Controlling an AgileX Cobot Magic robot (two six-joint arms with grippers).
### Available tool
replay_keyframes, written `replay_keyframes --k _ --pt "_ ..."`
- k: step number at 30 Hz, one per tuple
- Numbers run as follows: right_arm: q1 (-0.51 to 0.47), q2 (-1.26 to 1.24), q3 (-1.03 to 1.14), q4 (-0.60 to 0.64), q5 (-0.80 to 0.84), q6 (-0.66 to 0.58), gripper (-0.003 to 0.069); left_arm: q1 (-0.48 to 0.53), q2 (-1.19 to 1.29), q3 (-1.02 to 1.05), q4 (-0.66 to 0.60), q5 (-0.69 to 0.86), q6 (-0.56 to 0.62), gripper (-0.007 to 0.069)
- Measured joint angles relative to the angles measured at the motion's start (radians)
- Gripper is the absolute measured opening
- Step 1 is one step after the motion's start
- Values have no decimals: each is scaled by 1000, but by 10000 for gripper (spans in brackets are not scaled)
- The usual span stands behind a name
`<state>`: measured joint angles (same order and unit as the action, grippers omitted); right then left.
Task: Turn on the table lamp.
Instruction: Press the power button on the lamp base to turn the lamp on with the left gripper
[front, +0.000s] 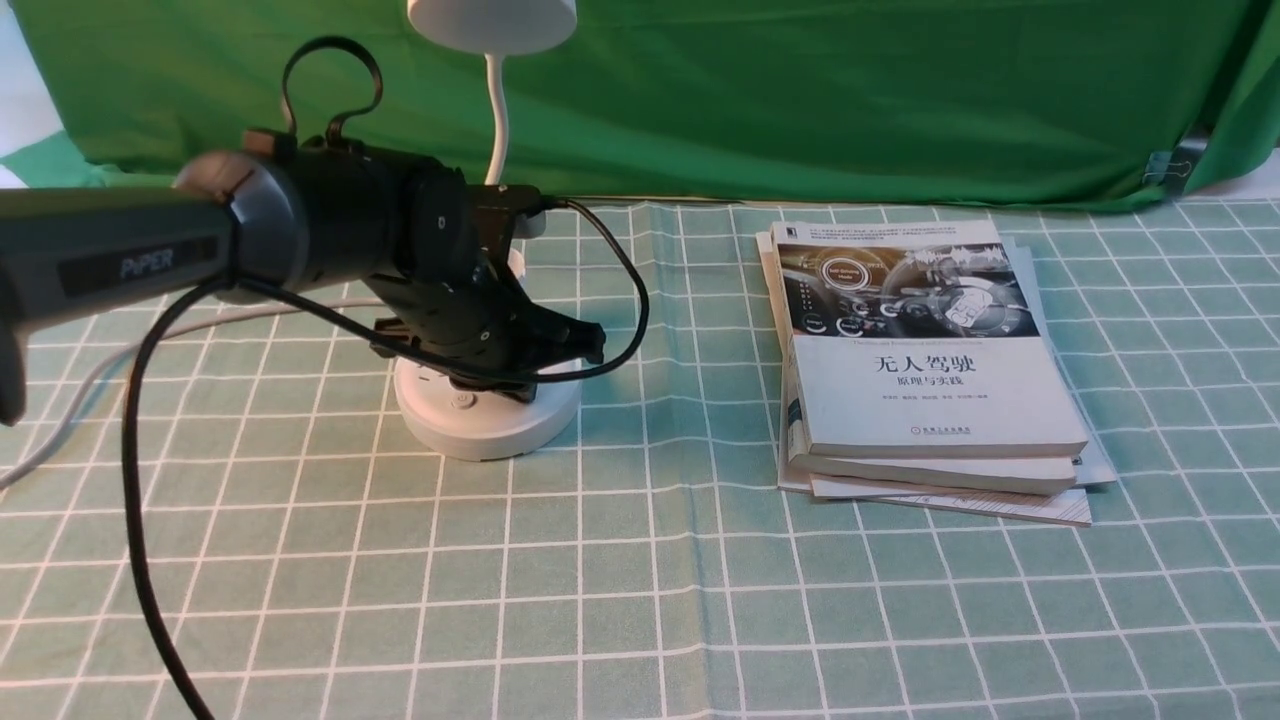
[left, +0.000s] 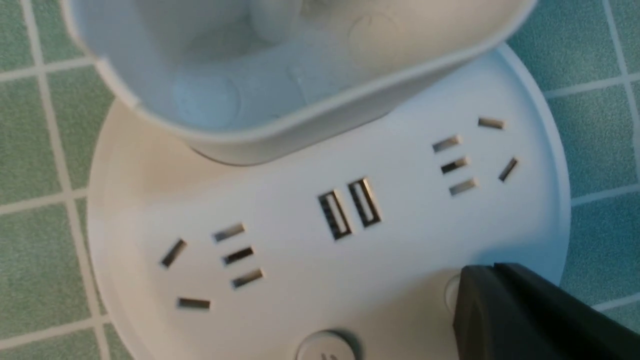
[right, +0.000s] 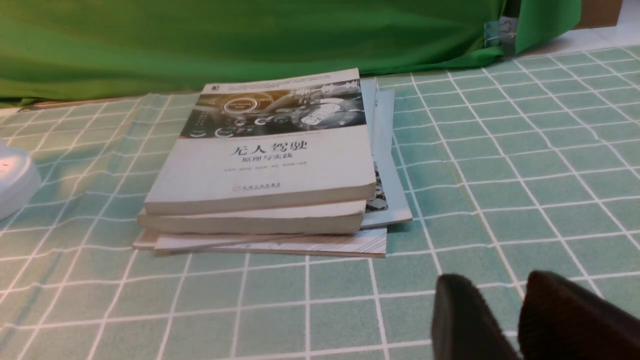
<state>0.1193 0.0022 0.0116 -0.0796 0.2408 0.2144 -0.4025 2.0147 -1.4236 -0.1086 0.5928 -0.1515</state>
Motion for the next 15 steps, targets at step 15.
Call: replay_keyframes --k 15 --pt "0 0 0 0 0 0 238 16 -13 -12 -1 2 -7 21"
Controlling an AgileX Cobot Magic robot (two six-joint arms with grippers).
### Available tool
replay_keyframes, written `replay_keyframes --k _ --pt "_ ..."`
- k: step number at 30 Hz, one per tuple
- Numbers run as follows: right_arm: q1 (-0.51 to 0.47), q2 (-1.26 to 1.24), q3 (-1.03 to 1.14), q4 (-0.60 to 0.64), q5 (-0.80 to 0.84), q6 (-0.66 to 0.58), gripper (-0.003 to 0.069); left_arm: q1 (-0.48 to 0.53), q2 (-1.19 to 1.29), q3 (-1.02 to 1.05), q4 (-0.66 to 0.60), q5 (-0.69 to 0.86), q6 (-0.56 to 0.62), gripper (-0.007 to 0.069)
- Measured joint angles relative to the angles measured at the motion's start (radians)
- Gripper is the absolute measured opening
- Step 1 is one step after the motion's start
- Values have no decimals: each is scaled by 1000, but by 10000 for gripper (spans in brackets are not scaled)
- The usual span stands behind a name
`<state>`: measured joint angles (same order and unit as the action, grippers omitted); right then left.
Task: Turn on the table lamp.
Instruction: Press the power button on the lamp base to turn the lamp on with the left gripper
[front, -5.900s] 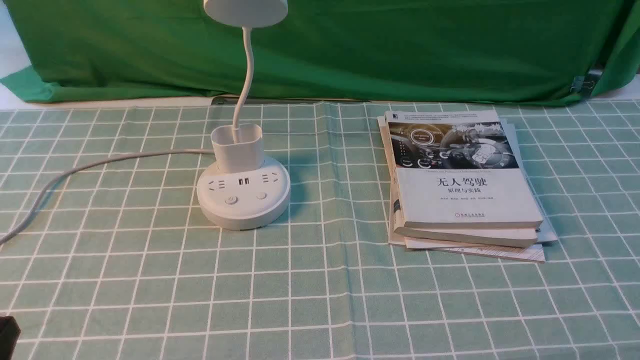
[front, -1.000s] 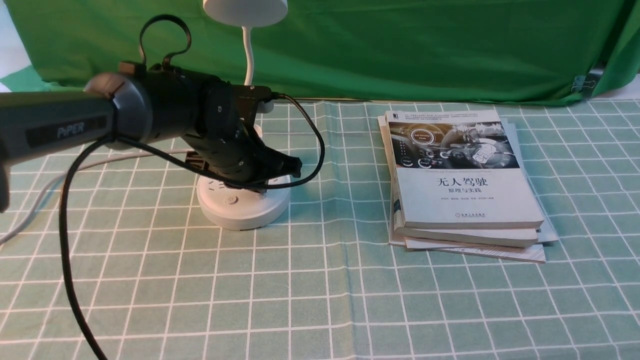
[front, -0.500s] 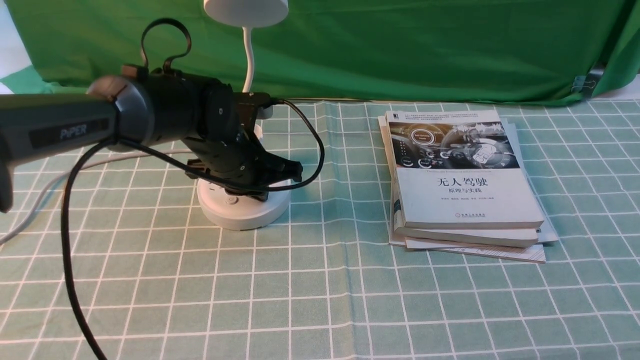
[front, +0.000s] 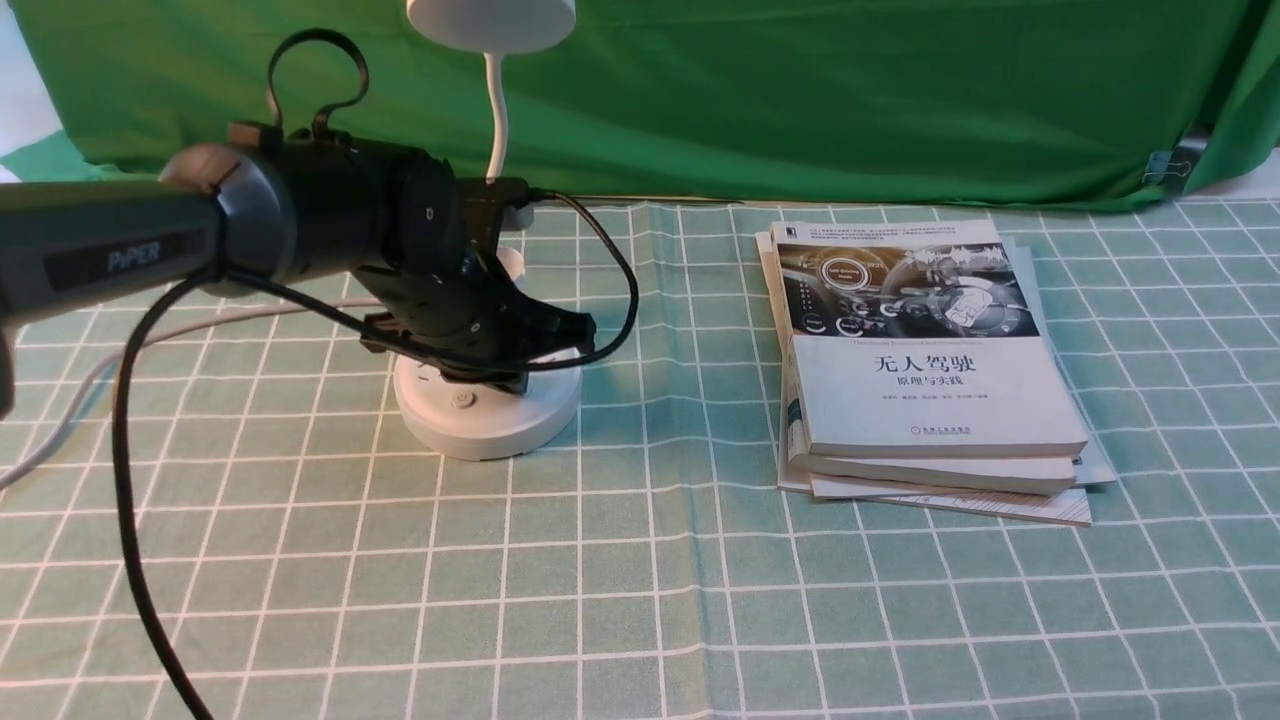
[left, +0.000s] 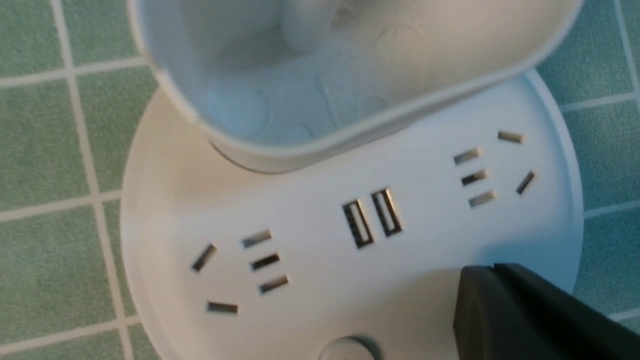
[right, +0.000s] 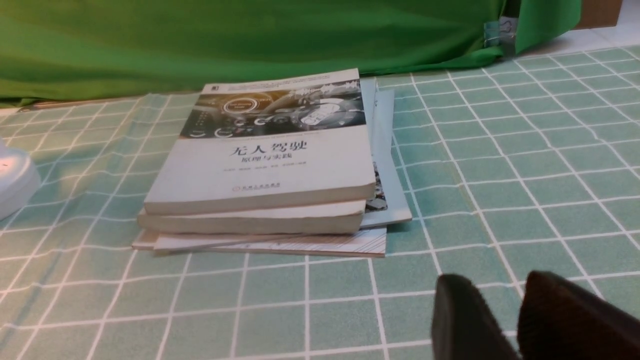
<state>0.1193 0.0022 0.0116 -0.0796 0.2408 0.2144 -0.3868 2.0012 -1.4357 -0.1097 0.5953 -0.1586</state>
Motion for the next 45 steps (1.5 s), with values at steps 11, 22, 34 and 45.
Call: replay_keyframes --k 11,22,34,45 --pt "0 0 0 0 0 0 238 0 22 -8 -12 -16 0 21" --pt "0 0 0 0 0 0 238 -25 40 4 13 -114 -3 21" --pt "0 0 0 0 0 0 238 -25 -21 27 55 -63 -13 21" --pt "0 0 0 0 0 0 238 -25 8 32 22 -52 -10 21"
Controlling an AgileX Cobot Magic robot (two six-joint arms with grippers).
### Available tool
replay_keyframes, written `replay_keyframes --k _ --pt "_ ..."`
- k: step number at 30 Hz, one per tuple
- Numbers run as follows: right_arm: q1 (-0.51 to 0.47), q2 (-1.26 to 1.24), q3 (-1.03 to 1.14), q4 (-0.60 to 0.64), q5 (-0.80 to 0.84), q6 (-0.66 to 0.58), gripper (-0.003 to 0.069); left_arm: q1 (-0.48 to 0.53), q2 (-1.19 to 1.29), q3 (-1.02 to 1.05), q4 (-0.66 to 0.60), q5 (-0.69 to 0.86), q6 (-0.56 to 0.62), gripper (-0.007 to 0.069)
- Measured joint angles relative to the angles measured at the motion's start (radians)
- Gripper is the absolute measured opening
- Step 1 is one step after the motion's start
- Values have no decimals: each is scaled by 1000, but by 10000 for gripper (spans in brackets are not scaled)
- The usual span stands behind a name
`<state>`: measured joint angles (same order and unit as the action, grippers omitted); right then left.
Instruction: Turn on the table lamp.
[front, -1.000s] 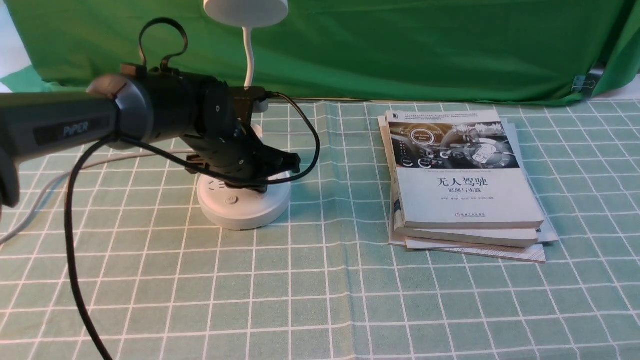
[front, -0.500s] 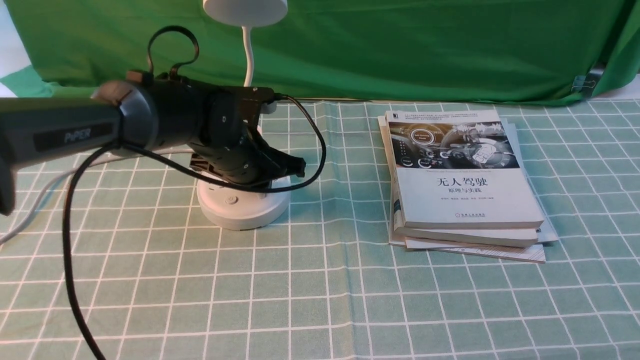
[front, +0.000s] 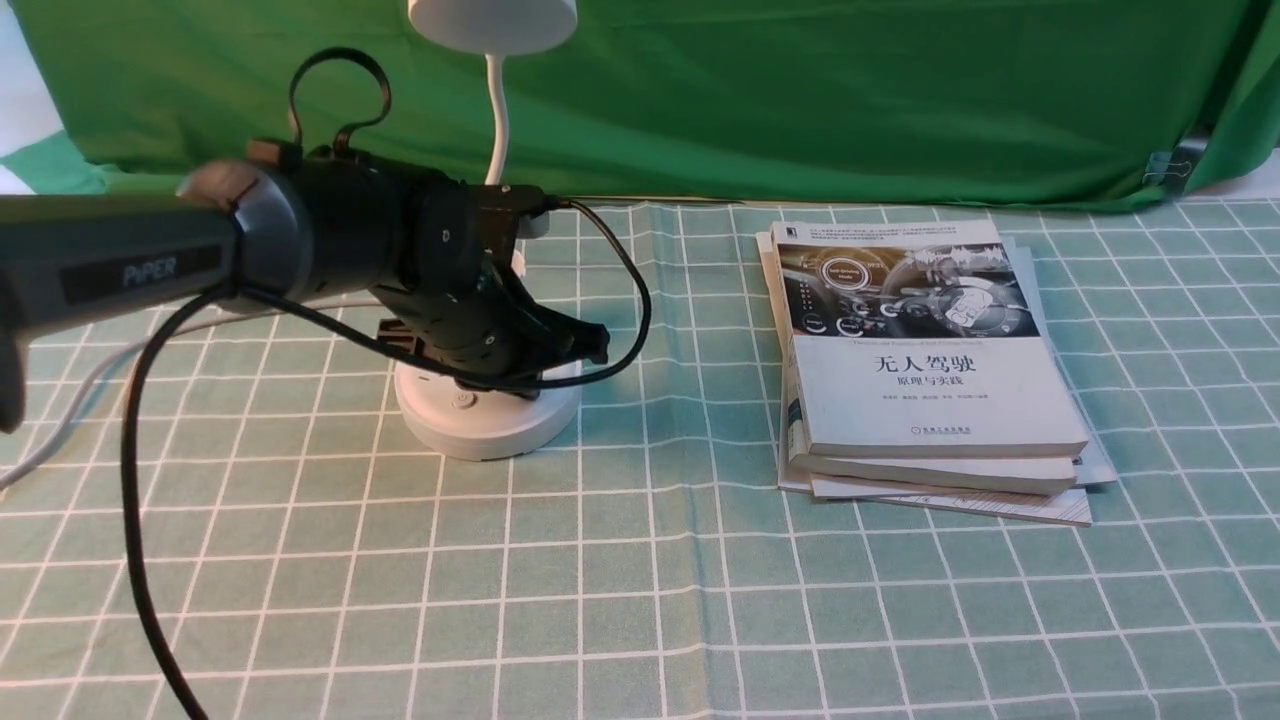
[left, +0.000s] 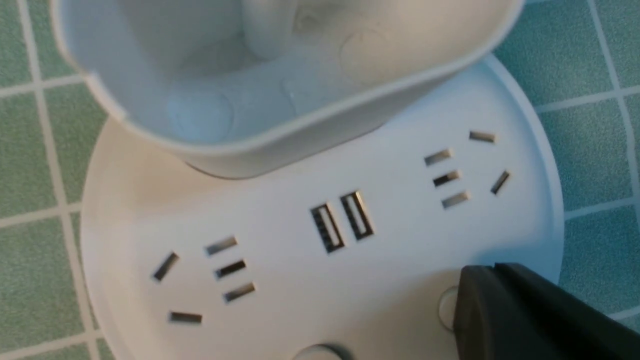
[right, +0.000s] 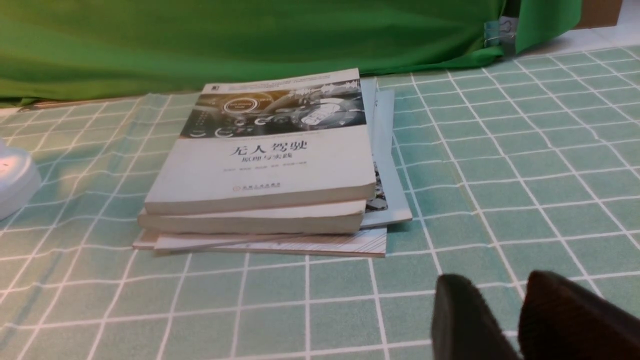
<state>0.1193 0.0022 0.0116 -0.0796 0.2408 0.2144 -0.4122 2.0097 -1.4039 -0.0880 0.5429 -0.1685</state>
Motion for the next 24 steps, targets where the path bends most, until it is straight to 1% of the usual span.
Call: replay_keyframes --k 11,15,19,23,24 --pt "0 0 0 0 0 0 238 0 -12 -3 -2 7 6 21" --pt "0 0 0 0 0 0 238 0 -75 4 -64 27 17 21" --pt "0 0 0 0 0 0 238 -4 -156 31 -183 123 110 21" --pt "0 0 0 0 0 0 238 -34 -251 157 -303 119 270 21" --pt "0 0 0 0 0 0 238 -39 -273 185 -325 116 287 21"
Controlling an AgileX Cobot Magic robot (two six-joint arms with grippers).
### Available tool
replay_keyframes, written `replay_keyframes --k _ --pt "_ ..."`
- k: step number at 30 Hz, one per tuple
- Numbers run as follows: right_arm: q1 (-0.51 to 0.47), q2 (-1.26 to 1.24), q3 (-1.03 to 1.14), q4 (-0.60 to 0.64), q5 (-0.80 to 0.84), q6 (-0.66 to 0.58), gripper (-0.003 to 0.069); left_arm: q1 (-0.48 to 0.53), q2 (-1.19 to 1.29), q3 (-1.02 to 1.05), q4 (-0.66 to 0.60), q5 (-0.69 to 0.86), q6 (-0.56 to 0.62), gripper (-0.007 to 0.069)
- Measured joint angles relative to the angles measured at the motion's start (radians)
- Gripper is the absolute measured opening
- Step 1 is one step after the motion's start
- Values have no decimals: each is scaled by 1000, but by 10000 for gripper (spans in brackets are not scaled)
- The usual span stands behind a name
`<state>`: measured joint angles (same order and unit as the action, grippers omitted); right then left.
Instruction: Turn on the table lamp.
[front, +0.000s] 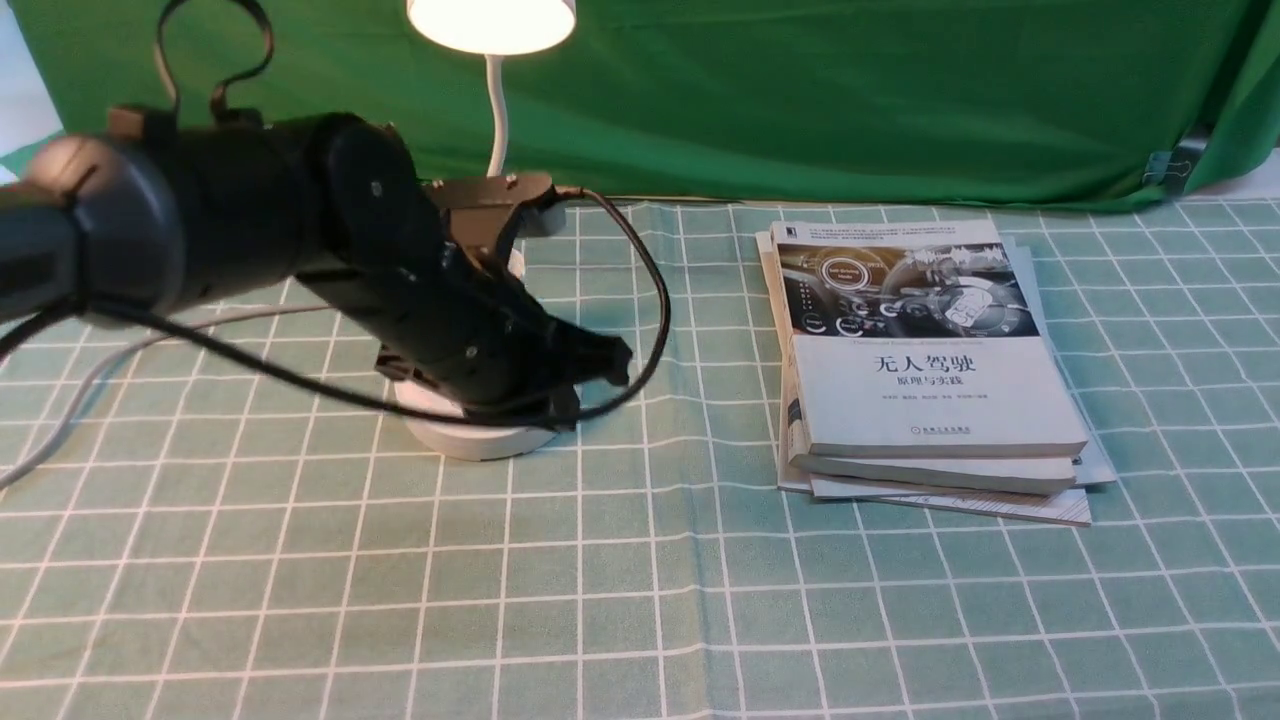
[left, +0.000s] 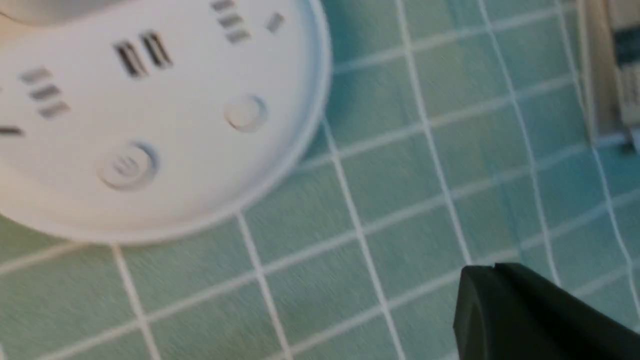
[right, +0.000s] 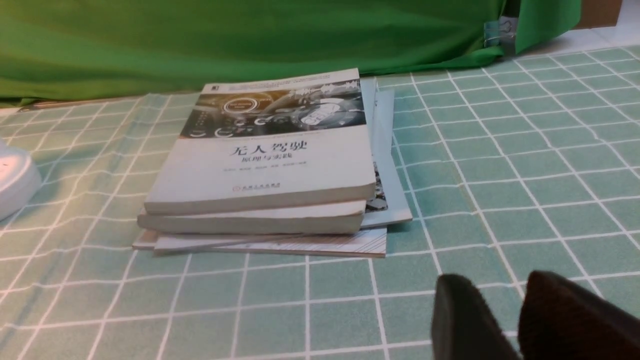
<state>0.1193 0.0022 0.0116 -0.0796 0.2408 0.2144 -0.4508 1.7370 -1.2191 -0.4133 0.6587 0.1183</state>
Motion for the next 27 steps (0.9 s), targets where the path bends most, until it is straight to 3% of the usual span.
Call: replay_keyframes --k 5,10,17,27 --pt "0 0 0 0 0 0 238 -55 -326 252 -211 -105 236 21" --pt "0 0 0 0 0 0 238 -95 -698 407 -310 -241 387 21" --pt "0 0 0 0 0 0 238 -96 -1013 588 -283 -368 401 21" --pt "0 0 0 0 0 0 238 -96 -1226 756 -161 -323 401 21"
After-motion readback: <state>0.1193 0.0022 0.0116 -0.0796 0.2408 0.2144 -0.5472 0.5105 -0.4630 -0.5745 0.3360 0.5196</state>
